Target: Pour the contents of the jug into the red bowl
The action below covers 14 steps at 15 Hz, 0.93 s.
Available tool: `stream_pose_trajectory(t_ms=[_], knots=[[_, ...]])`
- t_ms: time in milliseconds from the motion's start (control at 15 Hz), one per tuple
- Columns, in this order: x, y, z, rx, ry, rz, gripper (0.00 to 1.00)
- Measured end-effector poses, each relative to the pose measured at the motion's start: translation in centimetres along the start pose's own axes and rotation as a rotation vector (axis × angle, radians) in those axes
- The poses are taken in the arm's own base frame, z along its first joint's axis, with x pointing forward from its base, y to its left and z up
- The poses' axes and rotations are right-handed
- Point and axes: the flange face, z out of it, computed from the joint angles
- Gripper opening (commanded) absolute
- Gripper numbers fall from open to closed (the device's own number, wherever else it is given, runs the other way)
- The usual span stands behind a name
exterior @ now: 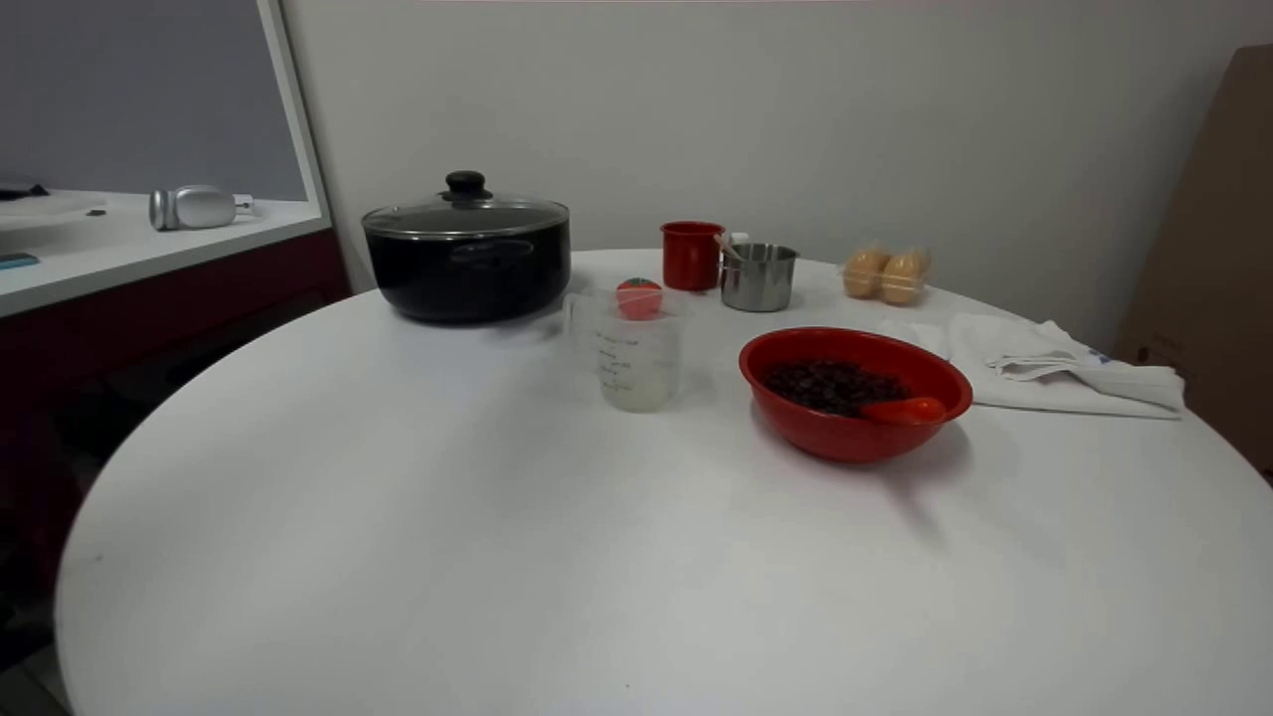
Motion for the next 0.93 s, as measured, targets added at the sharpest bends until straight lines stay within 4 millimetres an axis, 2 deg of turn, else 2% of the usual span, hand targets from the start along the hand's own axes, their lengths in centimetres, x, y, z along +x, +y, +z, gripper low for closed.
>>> stream_pose_trajectory(t_ms=[200, 400, 600, 933], knots=[[0.1, -0.3, -1.4, 0.056, -0.016, 0.147, 1.0], [1.1, -0.6, -2.5, 0.083, -0.023, 0.301, 1.0], [1.8, -0.7, -3.5, 0.062, -0.026, 0.45, 1.0], [1.3, -0.8, -5.7, -0.014, -0.049, 0.654, 1.0]])
